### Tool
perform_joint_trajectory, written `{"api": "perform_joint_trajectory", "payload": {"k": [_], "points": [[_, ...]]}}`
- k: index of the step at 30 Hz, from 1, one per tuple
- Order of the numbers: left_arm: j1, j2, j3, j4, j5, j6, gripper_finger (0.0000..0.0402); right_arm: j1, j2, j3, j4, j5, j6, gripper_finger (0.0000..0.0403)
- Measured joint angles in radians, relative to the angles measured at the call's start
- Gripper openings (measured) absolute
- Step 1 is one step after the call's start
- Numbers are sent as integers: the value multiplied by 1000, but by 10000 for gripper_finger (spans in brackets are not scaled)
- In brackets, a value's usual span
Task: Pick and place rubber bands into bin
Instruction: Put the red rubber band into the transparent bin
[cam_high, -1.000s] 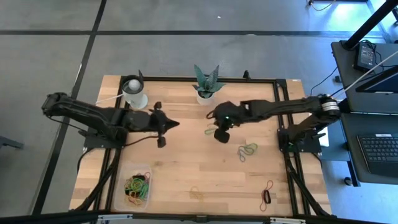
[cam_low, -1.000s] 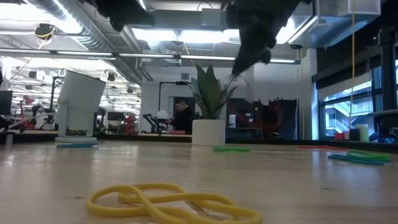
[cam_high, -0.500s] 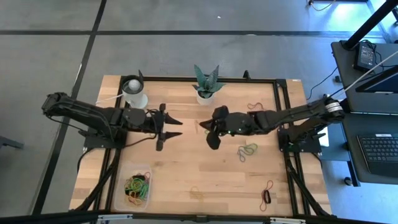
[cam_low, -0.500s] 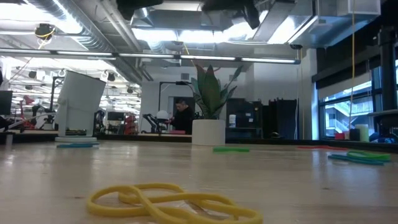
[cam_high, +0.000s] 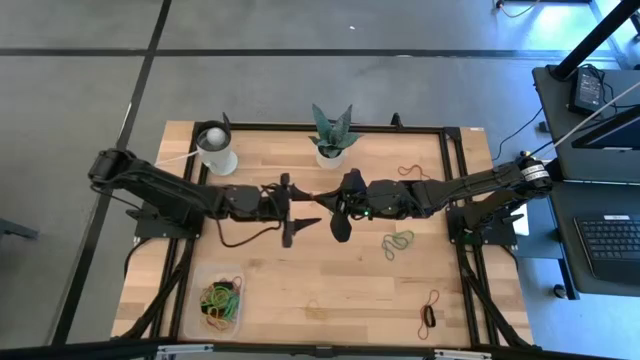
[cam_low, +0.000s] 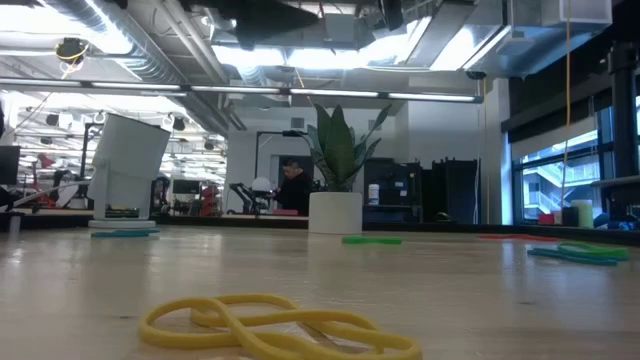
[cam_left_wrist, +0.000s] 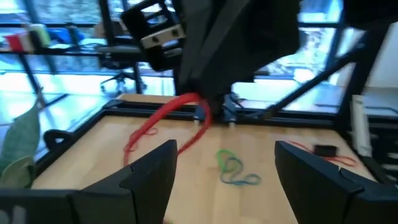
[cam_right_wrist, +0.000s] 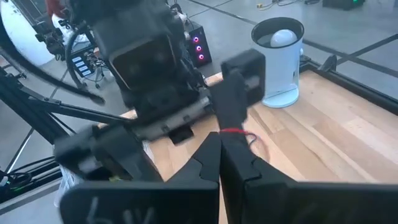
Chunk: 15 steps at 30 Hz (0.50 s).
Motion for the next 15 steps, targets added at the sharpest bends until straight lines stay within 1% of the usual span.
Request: {"api": "perform_joint_trajectory", "payload": {"k": [3,10,12,13,15], "points": [[2,48,0,67,-45,0,262,0,0,0,2,0,-6,0],[40,100,0,221,-65,-27,257,0,0,0,0,0,-82,0],[50,102,0,226,-57,-60,237,0,0,0,-5,-1,-103,0],[55,102,0,225,-49,-83,219,0,0,0,-13,-1,-106,0],[60,102,0,217,-21,-122,166,0,0,0,-45,-1,-105,0]]}}
